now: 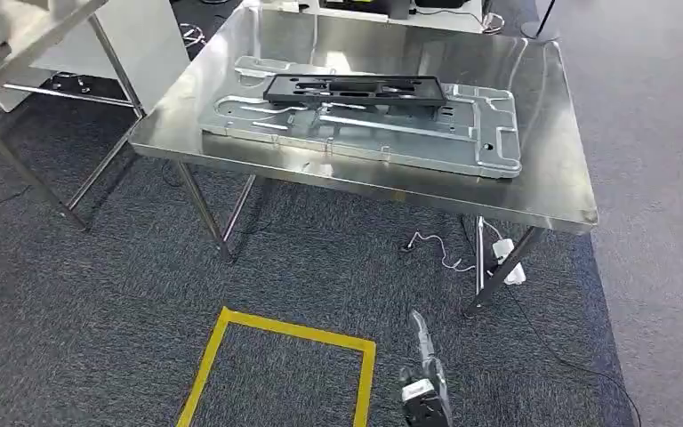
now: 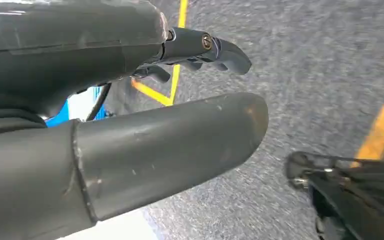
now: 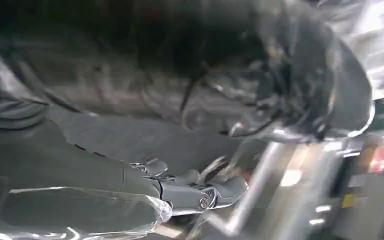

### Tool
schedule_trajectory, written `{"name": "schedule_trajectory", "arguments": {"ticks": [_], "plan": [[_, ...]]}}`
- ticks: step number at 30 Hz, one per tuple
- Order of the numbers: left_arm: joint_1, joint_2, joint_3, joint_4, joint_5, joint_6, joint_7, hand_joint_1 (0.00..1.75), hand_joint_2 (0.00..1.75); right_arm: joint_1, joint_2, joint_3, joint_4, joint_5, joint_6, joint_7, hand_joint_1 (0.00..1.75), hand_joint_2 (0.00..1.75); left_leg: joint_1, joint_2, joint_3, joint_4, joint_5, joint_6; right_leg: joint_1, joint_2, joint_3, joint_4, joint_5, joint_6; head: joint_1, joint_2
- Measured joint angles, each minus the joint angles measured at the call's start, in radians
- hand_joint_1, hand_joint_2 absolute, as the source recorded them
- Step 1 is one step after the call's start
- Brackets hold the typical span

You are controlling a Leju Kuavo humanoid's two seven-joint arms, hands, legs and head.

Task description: Take the parts from the cabinet and place them on the table.

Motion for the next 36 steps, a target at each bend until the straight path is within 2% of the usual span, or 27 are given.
{"name": "schedule_trajectory", "arguments": {"ticks": [1, 2, 3, 4, 7, 8, 9, 10, 12, 13, 14, 16, 17, 18, 21, 22, 23, 24, 25, 27, 28, 29, 30, 31, 32, 33, 36], "plan": [[-0.001, 0.0, 0.001, 0.0, 0.0, 0.003, 0.0, 0.0, 0.0, -0.001, 0.016, -0.063, 0.031, 0.035, -0.013, 0.0, 0.0, 0.0, 0.003, 0.011, 0.052, -0.058, 0.019, -0.003, -0.001, -0.01, -0.018, 0.013, 0.004, 0.006, 0.0, 0.0], [-0.002, -0.001, 0.002, 0.0, -0.002, 0.005, 0.0, 0.0, 0.0, -0.006, 0.029, -0.119, 0.063, 0.067, -0.031, 0.001, 0.0, 0.0, 0.006, 0.038, 0.121, -0.146, -0.018, -0.004, 0.001, -0.016, -0.024, 0.028, 0.008, 0.011, 0.0, 0.0], [-0.004, -0.004, 0.002, 0.0, -0.004, 0.007, 0.0, 0.0, 0.0, -0.017, 0.04, -0.173, 0.1, 0.096, -0.041, -0.002, 0.0, 0.0, 0.002, 0.052, 0.202, -0.269, -0.073, -0.003, 0.003, -0.025, -0.037, 0.045, 0.007, 0.017, 0.0, 0.0], [-0.008, -0.004, 0.002, 0.0, -0.005, 0.01, -0.002, 0.0, 0.0, -0.04, 0.048, -0.241, 0.154, 0.125, -0.043, -0.005, 0.0, 0.0, -0.004, 0.045, 0.212, -0.314, -0.11, 0.019, 0.006, -0.035, -0.043, 0.055, 0.013, 0.025, 0.001, 0.0], [-0.002, -0.005, 0.004, 0.0, -0.012, 0.014, -0.002, 0.0, 0.0, -0.123, 0.062, -0.46, 0.334, 0.212, -0.074, -0.03, 0.0, 0.0, -0.008, 0.028, 0.195, -0.312, -0.087, 0.052, -0.003, -0.059, -0.044, 0.049, 0.034, 0.047, 0.001, 0.0], [-0.001, -0.008, 0.004, 0.0, -0.013, 0.016, -0.001, 0.0, 0.0, -0.149, 0.062, -0.529, 0.4, 0.264, -0.128, -0.002, 0.0, 0.0, -0.006, 0.025, 0.188, -0.312, -0.078, 0.06, -0.011, -0.022, -0.051, 0.067, 0.007, 0.056, 0.001, 0.0], [0.0, -0.008, 0.005, 0.0, -0.014, 0.018, -0.001, 0.0, 0.0, -0.174, 0.059, -0.597, 0.475, 0.314, -0.19, 0.031, 0.0, 0.0, -0.006, 0.02, 0.178, -0.311, -0.069, 0.069, -0.011, 0.011, -0.071, 0.116, -0.044, 0.06, 0.001, 0.0], [0.0, -0.007, 0.005, 0.0, -0.015, 0.021, 0.001, 0.0, 0.0, -0.197, 0.053, -0.652, 0.542, 0.348, -0.234, 0.07, 0.0, 0.0, -0.007, 0.015, 0.166, -0.31, -0.06, 0.073, -0.012, 0.027, -0.096, 0.19, -0.098, 0.063, 0.002, 0.0], [0.0, -0.007, 0.006, 0.0, -0.015, 0.025, 0.001, 0.0, 0.0, -0.234, 0.03, -0.757, 0.694, 0.387, -0.286, 0.157, 0.0, 0.0, -0.012, -0.005, 0.143, -0.307, -0.046, 0.075, -0.012, 0.036, -0.138, 0.324, -0.164, 0.064, 0.001, 0.0], [0.001, -0.007, 0.006, 0.0, -0.015, 0.027, 0.001, 0.0, 0.0, -0.243, 0.023, -0.792, 0.741, 0.392, -0.292, 0.181, 0.0, 0.0, -0.014, -0.017, 0.136, -0.305, -0.041, 0.074, -0.011, 0.038, -0.132, 0.337, -0.163, 0.063, 0.001, 0.0], [0.003, -0.007, 0.008, 0.0, -0.015, 0.028, 0.001, 0.0, 0.0, -0.257, 0.014, -0.825, 0.793, 0.394, -0.291, 0.214, 0.0, 0.0, -0.015, -0.027, 0.132, -0.303, -0.037, 0.072, -0.01, 0.041, -0.104, 0.304, -0.141, 0.059, 0.001, 0.0], [0.003, -0.008, 0.012, 0.0, -0.014, 0.03, 0.001, 0.0, 0.0, -0.287, 0.0, -0.874, 0.882, 0.39, -0.275, 0.293, 0.0, 0.0, -0.017, -0.044, 0.13, -0.3, -0.031, 0.068, -0.009, 0.06, 0.006, 0.134, -0.063, 0.046, 0.001, 0.0], [0.003, -0.01, 0.014, 0.0, -0.014, 0.031, 0.0, 0.0, 0.0, -0.299, -0.008, -0.901, 0.92, 0.387, -0.258, 0.337, 0.0, 0.0, -0.015, -0.052, 0.127, -0.3, -0.029, 0.067, -0.007, 0.103, 0.055, 0.048, -0.043, 0.033, 0.001, 0.0], [0.001, -0.016, 0.016, 0.0, -0.013, 0.031, 0.0, 0.0, 0.0, -0.307, -0.019, -0.929, 0.955, 0.379, -0.239, 0.385, 0.0, 0.0, -0.02, -0.057, 0.116, -0.297, -0.027, 0.062, -0.009, 0.131, 0.067, 0.025, -0.056, 0.025, 0.0, 0.0], [-0.003, -0.015, 0.02, 0.0, -0.012, 0.034, -0.002, 0.0, 0.0, -0.336, -0.021, -0.987, 1.03, 0.374, -0.204, 0.474, 0.0, 0.0, -0.008, -0.087, 0.107, -0.299, -0.017, 0.042, 0.001, 0.1, 0.065, 0.017, -0.054, 0.02, 0.001, 0.0], [-0.001, -0.014, 0.021, 0.0, -0.012, 0.034, -0.003, 0.0, 0.0, -0.341, -0.022, -0.996, 1.045, 0.374, -0.197, 0.488, 0.0, 0.0, -0.015, -0.097, 0.106, -0.302, -0.015, 0.033, -0.007, 0.087, 0.069, 0.003, -0.048, 0.012, 0.001, 0.0], [-0.001, -0.013, 0.021, 0.0, -0.012, 0.034, -0.003, 0.0, 0.0, -0.346, -0.022, -1.004, 1.061, 0.374, -0.184, 0.514, 0.0, 0.0, -0.012, -0.079, 0.104, -0.285, -0.027, 0.033, -0.012, 0.069, 0.075, -0.01, -0.04, 0.008, 0.0, 0.0], [-0.001, -0.013, 0.021, 0.0, -0.012, 0.034, -0.004, 0.0, 0.0, -0.35, -0.023, -1.013, 1.077, 0.373, -0.165, 0.55, 0.0, 0.0, -0.015, -0.049, 0.079, -0.24, -0.063, 0.03, -0.014, 0.061, 0.074, -0.015, -0.036, 0.0, 0.0, 0.0], [-0.002, -0.013, 0.021, 0.0, -0.012, 0.033, -0.005, 0.0, 0.0, -0.353, -0.023, -1.024, 1.086, 0.373, -0.155, 0.575, 0.0, 0.0, -0.013, -0.033, 0.044, -0.171, -0.103, 0.025, -0.012, 0.048, 0.072, -0.015, -0.036, -0.001, 0.0, 0.0], [-0.002, -0.013, 0.021, 0.0, -0.011, 0.034, -0.007, 0.0, 0.0, -0.356, -0.024, -1.038, 1.107, 0.373, -0.145, 0.598, 0.0, 0.0, -0.008, -0.024, -0.032, -0.02, -0.167, 0.015, -0.008, 0.019, 0.067, -0.011, -0.037, -0.002, 0.001, 0.0], [0.0, -0.013, 0.022, 0.0, -0.012, 0.034, -0.008, 0.0, 0.0, -0.358, -0.025, -1.043, 1.112, 0.373, -0.143, 0.599, 0.0, 0.0, -0.007, -0.021, -0.048, 0.013, -0.167, 0.013, -0.008, 0.007, 0.064, -0.009, -0.037, -0.002, 0.0, 0.0], [0.002, -0.012, 0.022, 0.0, -0.011, 0.034, -0.008, 0.0, 0.0, -0.361, -0.026, -1.049, 1.119, 0.373, -0.142, 0.599, 0.0, 0.0, -0.006, -0.017, -0.036, -0.007, -0.142, 0.011, -0.007, -0.005, 0.062, -0.005, -0.038, -0.002, 0.001, 0.0], [0.004, -0.011, 0.022, 0.0, -0.012, 0.034, -0.008, 0.0, 0.0, -0.365, -0.026, -1.052, 1.125, 0.373, -0.14, 0.598, 0.0, 0.0, -0.006, -0.011, -0.002, -0.074, -0.1, 0.01, -0.008, -0.016, 0.061, -0.001, -0.041, -0.001, 0.0, 0.0], [0.005, -0.01, 0.023, 0.0, -0.012, 0.034, -0.008, 0.0, 0.0, -0.368, -0.026, -1.054, 1.129, 0.373, -0.138, 0.599, 0.0, 0.0, -0.006, 0.0, 0.047, -0.166, -0.056, 0.011, -0.008, -0.025, 0.06, 0.004, -0.043, 0.003, 0.0, 0.0], [0.004, -0.008, 0.023, 0.0, -0.012, 0.034, -0.009, 0.0, 0.0, -0.37, -0.026, -1.056, 1.135, 0.373, -0.132, 0.607, 0.0, 0.0, -0.006, 0.029, 0.1, -0.261, -0.021, 0.014, -0.008, -0.035, 0.061, 0.01, -0.047, 0.007, 0.001, 0.0], [0.001, -0.008, 0.023, 0.0, -0.012, 0.034, -0.009, 0.0, 0.0, -0.371, -0.026, -1.058, 1.138, 0.373, -0.121, 0.62, 0.0, 0.0, -0.014, 0.053, 0.111, -0.29, -0.033, 0.023, 0.0, -0.042, 0.06, 0.014, -0.051, 0.014, 0.0, 0.0], [0.005, -0.006, 0.023, 0.0, -0.014, 0.033, -0.009, 0.0, 0.0, -0.381, -0.026, -1.066, 1.145, 0.373, -0.097, 0.628, 0.0, 0.0, -0.015, 0.026, 0.101, -0.291, -0.023, 0.039, -0.001, -0.06, 0.063, 0.016, -0.05, 0.028, 0.001, 0.0]]}}
